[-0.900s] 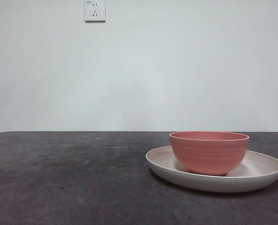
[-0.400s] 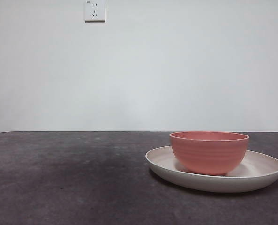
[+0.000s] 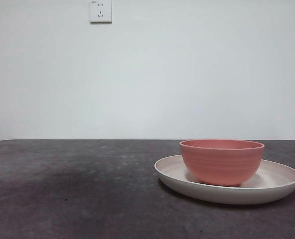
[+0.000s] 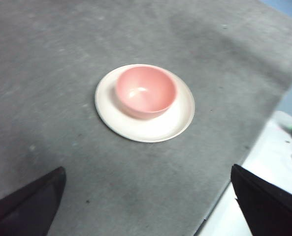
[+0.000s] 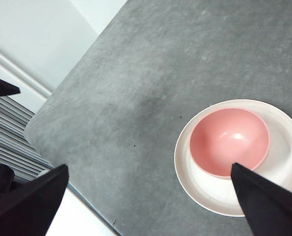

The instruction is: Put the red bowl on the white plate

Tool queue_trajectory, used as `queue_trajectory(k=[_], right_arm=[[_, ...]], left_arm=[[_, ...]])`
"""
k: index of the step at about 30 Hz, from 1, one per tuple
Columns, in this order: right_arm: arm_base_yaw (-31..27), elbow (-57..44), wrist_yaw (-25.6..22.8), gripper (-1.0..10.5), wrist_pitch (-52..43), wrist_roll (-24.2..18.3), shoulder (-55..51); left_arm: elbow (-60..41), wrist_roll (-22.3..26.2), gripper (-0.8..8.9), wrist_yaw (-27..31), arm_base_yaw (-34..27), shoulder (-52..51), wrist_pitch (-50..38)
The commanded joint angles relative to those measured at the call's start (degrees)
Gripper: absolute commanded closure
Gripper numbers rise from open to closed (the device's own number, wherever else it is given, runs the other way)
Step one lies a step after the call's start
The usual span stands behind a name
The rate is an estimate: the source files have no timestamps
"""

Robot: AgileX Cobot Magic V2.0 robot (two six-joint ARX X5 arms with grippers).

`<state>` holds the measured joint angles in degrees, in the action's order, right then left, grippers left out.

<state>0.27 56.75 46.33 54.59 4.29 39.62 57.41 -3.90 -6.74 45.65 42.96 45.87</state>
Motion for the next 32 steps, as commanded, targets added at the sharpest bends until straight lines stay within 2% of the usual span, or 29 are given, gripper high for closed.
queue_trajectory(k=[1,12,24,32], right_arm=[[0.02,1.03,0.20,3.9,-0.48,-0.28,0.35],[0.02,1.03,0.15,3.9,2.56,1.77,4.92],[-0.44,1.03,-1.86,3.9,3.45,2.56,20.76],[-2.40,1.03,-4.20,4.0,-1.66,2.69,31.89]], left_arm=[[0.02,-0.90,2.52,0.79,0.44,-0.33,-1.18],[0.07,-0.90,2.52,0.76,0.44,-0.35,-1.33],[0.07,-0.92,2.52,0.76,0.44,-0.35,-1.29],[0.07,-0.92,2.52,0.76,0.44,-0.35,-1.29]])
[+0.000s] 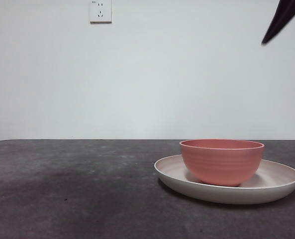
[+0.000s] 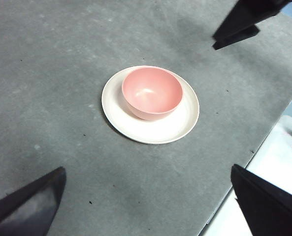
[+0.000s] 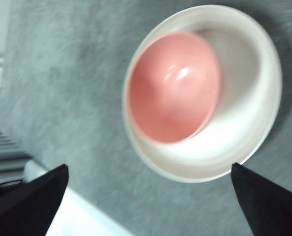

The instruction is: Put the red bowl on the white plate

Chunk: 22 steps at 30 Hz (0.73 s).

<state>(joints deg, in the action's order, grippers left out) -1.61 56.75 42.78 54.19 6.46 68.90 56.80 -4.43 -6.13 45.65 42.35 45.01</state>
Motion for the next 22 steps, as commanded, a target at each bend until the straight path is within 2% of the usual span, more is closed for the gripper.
queue_trajectory(k=[1,10,15,22], right_arm=[[-0.85,1.03,-0.92,4.3,-1.92,0.55,3.91],[-2.78,1.03,-2.80,4.7,-9.05,-0.07,13.35],[-2.75,1.03,-2.84,5.8,-12.52,-0.11,17.86],[-2.75,1.03,-2.80,5.9,-15.32,-0.57,23.37]], left_arm=[[0.68,-0.39,2.52,0.15,0.44,0.26,-0.44],[0.68,-0.39,2.52,0.15,0.44,0.26,-0.44],[0.68,-0.39,2.52,0.15,0.44,0.26,-0.44],[0.68,-0.42,2.52,0.15,0.44,0.26,-0.44]])
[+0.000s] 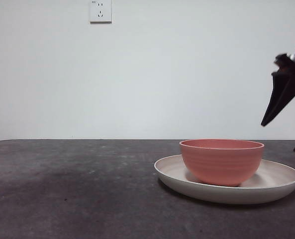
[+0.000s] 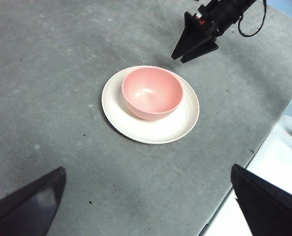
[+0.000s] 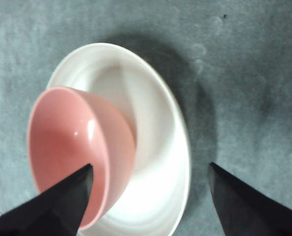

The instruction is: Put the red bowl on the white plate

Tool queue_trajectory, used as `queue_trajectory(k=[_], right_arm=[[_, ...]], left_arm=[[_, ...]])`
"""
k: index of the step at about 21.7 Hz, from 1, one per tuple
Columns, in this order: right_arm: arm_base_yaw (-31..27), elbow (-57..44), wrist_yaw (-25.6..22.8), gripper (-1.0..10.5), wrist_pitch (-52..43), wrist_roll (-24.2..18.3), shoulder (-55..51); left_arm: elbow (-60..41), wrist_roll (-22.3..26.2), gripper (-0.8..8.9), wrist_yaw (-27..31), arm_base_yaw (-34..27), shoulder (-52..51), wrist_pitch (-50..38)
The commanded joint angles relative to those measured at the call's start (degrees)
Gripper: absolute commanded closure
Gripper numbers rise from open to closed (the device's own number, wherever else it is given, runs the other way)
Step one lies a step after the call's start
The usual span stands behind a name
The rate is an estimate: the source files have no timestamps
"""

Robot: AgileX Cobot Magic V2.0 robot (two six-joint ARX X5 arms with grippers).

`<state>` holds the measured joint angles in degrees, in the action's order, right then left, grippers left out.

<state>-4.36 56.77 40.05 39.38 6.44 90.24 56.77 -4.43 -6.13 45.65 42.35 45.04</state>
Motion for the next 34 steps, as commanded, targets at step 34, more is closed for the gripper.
queue_trajectory(k=[34], right_arm=[[5.70,1.46,-8.55,9.4,-2.75,0.57,9.35]], left_arm=[[0.70,-0.39,2.52,0.15,0.44,0.26,-0.46]])
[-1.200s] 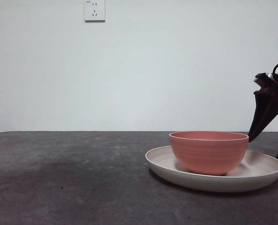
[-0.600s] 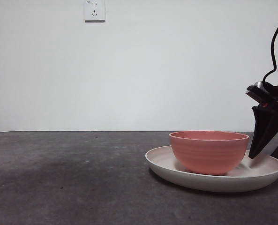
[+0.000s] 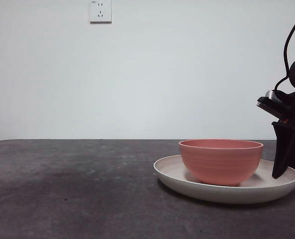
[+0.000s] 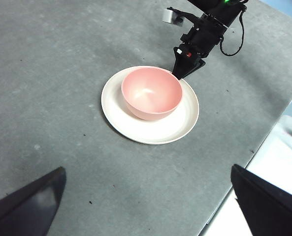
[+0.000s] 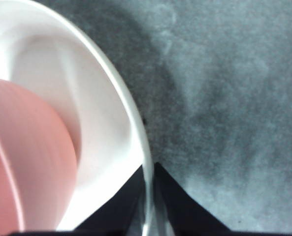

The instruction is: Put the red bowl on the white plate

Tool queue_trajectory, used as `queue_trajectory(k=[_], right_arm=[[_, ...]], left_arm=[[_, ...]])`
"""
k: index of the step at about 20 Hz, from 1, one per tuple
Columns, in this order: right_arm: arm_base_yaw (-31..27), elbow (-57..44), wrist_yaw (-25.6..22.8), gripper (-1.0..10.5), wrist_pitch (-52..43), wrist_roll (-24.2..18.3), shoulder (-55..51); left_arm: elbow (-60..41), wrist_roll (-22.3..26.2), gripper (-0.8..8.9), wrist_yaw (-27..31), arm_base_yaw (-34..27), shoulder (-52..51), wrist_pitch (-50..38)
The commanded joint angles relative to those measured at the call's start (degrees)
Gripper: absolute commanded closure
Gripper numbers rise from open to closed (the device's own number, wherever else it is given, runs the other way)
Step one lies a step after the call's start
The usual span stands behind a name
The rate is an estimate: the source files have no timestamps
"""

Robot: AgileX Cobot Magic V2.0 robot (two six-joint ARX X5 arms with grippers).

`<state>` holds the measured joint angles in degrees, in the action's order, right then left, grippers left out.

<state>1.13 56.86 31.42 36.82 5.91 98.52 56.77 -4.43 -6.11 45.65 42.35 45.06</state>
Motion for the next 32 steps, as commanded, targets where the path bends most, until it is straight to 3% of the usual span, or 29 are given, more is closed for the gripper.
queue_trajectory(k=[1,9,20,29,32], right_arm=[[0.26,2.12,0.11,9.4,0.37,1.25,1.01],[5.40,10.21,0.28,9.4,3.93,3.21,0.98],[17.64,11.04,0.66,9.4,-6.01,14.32,3.39],[21.53,11.02,-0.07,9.3,-9.20,15.39,9.40],[21.66,11.02,-0.28,8.0,-9.62,15.39,9.40]], left_arm=[[0.70,-0.39,2.52,0.13,0.44,0.26,-0.48],[0.70,-0.39,2.52,0.13,0.44,0.26,-0.50],[0.70,-0.39,2.52,0.13,0.44,0.26,-0.52],[0.70,-0.39,2.52,0.13,0.44,0.26,-0.50],[0.70,-0.39,2.52,0.13,0.44,0.26,-0.52]])
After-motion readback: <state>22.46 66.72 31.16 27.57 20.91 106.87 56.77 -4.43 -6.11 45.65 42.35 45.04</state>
